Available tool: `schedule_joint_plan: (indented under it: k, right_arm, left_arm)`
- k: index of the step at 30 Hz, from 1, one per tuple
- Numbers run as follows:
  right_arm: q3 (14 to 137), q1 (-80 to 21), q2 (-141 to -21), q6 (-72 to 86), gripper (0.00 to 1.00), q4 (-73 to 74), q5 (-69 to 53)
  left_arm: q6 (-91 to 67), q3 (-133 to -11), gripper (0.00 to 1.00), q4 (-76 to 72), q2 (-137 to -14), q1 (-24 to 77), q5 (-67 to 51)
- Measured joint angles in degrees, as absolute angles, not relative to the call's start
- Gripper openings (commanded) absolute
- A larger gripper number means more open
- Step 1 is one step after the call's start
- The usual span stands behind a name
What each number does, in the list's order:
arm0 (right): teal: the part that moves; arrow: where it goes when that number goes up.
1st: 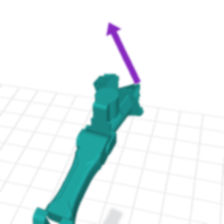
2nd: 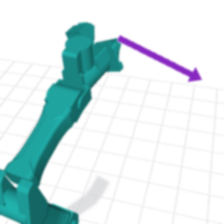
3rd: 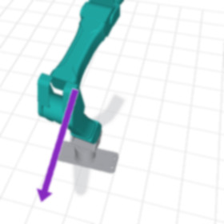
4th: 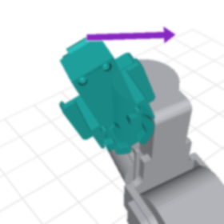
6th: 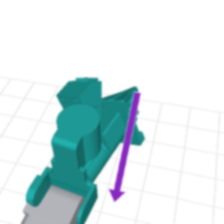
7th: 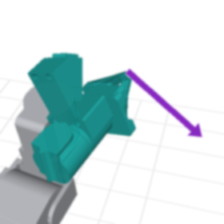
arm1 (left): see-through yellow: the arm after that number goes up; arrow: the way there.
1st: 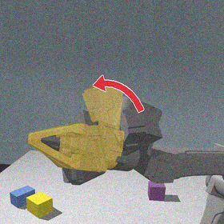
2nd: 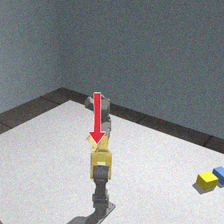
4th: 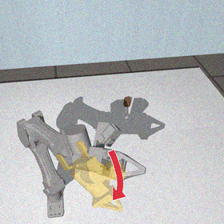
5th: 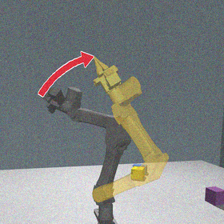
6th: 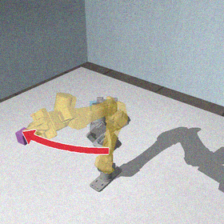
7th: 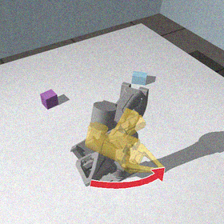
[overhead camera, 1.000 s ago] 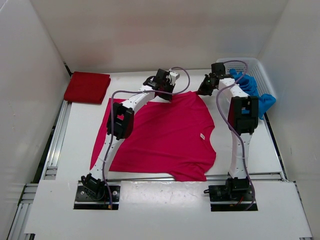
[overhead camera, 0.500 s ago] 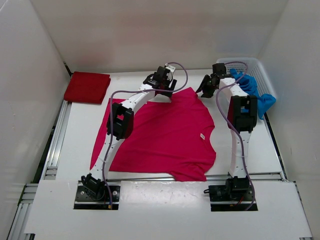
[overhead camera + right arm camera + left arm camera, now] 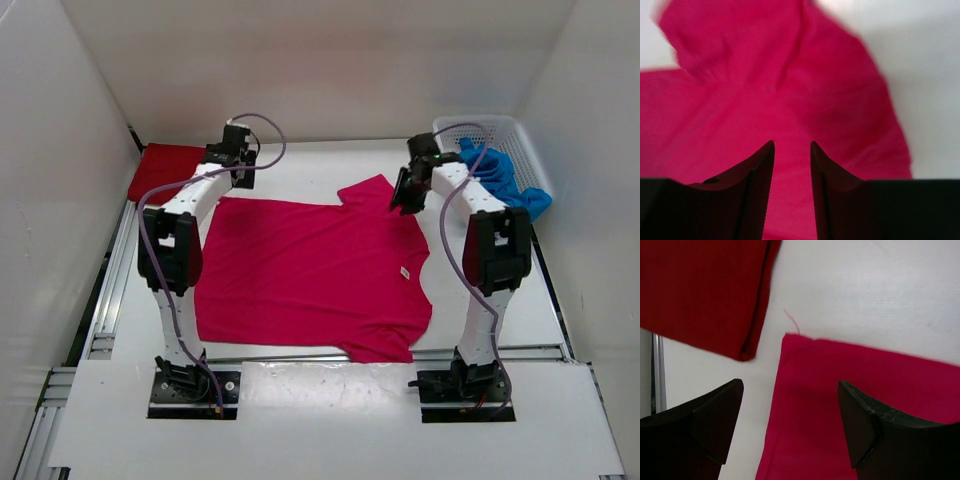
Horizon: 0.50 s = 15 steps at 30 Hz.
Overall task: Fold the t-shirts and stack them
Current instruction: Flatten out the tshirt
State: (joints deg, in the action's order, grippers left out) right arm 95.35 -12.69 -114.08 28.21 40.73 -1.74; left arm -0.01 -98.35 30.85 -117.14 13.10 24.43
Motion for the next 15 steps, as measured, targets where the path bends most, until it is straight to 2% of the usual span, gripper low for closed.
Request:
schedule_joint_plan:
  k: [3,7,15]
  right_arm:
    - [92.9,-14.9,-117.4,28.8,0.39,43.5,0.1]
    - [96.0,-14.3,-124.0,30.0,0.39,47.9,2.2]
    - [120.4,-12.6,-138.2,31.0,0.4,53.0,4.5]
  left_arm:
    - [0.0,-92.9,0.85,31.0,-116.2,13.3,25.7]
    - [0.1,-91.3,0.84,31.6,-122.3,14.1,26.5]
    - [0.1,-102.6,0.84,31.1,-130.9,9.8,28.1]
